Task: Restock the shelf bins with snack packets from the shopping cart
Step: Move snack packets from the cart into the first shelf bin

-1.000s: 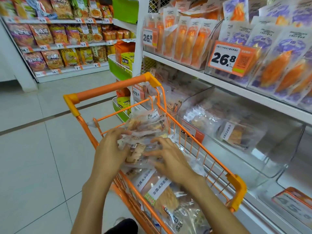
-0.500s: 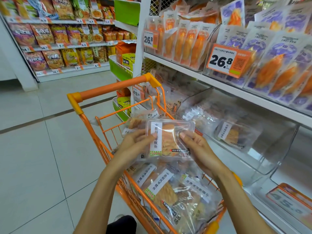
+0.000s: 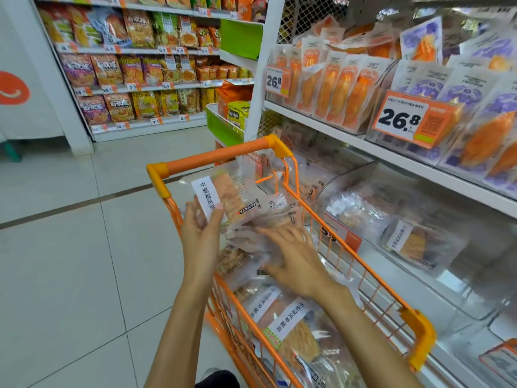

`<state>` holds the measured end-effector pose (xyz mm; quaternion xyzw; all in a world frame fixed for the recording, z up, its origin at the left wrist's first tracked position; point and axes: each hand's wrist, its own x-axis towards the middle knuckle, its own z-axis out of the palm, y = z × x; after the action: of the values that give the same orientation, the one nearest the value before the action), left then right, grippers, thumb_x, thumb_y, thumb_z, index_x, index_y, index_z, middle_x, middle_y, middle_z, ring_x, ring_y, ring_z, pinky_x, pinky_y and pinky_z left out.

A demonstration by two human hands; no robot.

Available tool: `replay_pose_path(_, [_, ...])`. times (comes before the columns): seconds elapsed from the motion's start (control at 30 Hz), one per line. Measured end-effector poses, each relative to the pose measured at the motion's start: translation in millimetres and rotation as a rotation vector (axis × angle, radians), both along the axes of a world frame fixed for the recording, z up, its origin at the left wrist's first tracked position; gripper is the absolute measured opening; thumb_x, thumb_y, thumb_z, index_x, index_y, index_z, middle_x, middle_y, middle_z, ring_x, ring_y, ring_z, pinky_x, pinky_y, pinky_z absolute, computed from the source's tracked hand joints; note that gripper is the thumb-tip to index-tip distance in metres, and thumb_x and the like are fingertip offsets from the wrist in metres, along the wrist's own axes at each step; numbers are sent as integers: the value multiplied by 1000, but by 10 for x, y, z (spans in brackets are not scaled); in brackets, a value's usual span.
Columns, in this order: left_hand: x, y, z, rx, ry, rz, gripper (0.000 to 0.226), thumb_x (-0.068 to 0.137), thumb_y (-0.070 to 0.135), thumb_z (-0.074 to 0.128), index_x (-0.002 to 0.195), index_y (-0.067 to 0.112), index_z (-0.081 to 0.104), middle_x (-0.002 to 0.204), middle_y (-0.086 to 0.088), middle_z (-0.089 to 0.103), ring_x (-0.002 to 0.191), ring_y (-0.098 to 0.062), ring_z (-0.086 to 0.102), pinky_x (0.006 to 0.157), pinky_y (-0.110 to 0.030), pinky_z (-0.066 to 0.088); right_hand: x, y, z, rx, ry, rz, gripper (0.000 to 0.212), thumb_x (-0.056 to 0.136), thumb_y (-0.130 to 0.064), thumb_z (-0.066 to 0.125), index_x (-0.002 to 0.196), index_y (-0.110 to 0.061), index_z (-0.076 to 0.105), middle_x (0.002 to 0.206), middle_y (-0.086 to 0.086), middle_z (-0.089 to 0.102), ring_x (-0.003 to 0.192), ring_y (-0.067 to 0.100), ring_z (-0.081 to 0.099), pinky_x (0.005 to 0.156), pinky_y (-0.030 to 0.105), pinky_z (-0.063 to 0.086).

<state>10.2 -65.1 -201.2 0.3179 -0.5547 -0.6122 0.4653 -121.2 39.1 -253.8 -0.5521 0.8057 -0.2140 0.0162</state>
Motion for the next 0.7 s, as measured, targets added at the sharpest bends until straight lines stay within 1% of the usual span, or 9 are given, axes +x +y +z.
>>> replay_pose_path(0.03, [-4, -16, -8, 21, 7, 4, 30, 97, 17, 53, 124, 28, 50, 111, 14, 62, 108, -6, 60, 101, -38, 48, 9, 2, -22, 7, 123, -29, 58, 88, -38, 61, 142, -36, 40, 133, -8, 48, 132, 16, 33, 113, 36, 7])
replay_pose_path(0.1, [-13, -49, -9, 66, 20, 1, 36, 97, 20, 53, 132, 26, 48, 120, 8, 60, 114, -9, 58, 103, -40, 45, 19, 24, -21, -7, 202, -68, 50, 87, -41, 62, 136, -40, 48, 130, -10, 49, 129, 17, 36, 105, 32, 10])
replay_pose_path(0.17, [-27, -71, -3, 92, 29, 5, 38, 97, 21, 54, 134, 25, 47, 121, 8, 59, 117, -10, 56, 104, -38, 45, -32, 90, 2, -17, 150, -68, 46, 84, -41, 67, 128, -39, 57, 134, -10, 45, 130, 16, 32, 105, 31, 18])
replay_pose_path(0.27, [-34, -65, 11, 99, 49, -16, 32, 97, 19, 53, 128, 28, 48, 112, 13, 59, 104, -2, 58, 90, -25, 51, -159, 247, 78, 34, 40, 21, 41, 82, -29, 71, 123, -33, 64, 143, -14, 40, 136, 11, 29, 110, 30, 26])
replay_pose_path(0.33, [-45, -55, 4, 109, 47, -38, 33, 97, 18, 53, 128, 26, 48, 111, 14, 60, 100, 1, 59, 78, -17, 54, -241, 399, 122, 41, -177, 69, 30, 90, -21, 63, 116, -36, 67, 137, -15, 52, 130, 6, 43, 107, 28, 35])
replay_pose_path(0.4, [-60, -53, -13, 131, 34, -62, 33, 97, 17, 53, 130, 23, 49, 113, 12, 61, 102, -3, 60, 74, -16, 56, -307, 529, 189, -129, -399, 8, 23, 96, -18, 54, 96, -34, 71, 111, -11, 70, 107, 9, 62, 94, 32, 48])
replay_pose_path(0.5, [-83, -45, -46, 191, 17, -117, 29, 97, 16, 52, 124, 27, 55, 118, 6, 63, 108, -11, 61, 90, -35, 54, -423, 702, 319, -445, -652, -222, 19, 99, -13, 49, 93, -15, 67, 77, -15, 71, 72, 0, 65, 68, 18, 51])
replay_pose_path(0.57, [-93, -49, -45, 218, -2, -144, 22, 97, 16, 52, 113, 31, 57, 109, 9, 66, 103, -11, 63, 92, -39, 51, -472, 789, 391, -491, -788, -277, 20, 98, -11, 49, 95, -16, 68, 82, -14, 72, 75, -2, 66, 68, 10, 48])
replay_pose_path(0.7, [-124, -37, -29, 259, -42, -196, 28, 96, 18, 52, 123, 23, 56, 111, 4, 67, 101, -14, 63, 89, -39, 50, -501, 876, 430, -469, -953, -311, 19, 97, -15, 51, 98, -13, 70, 101, 2, 73, 91, 11, 66, 81, 14, 48])
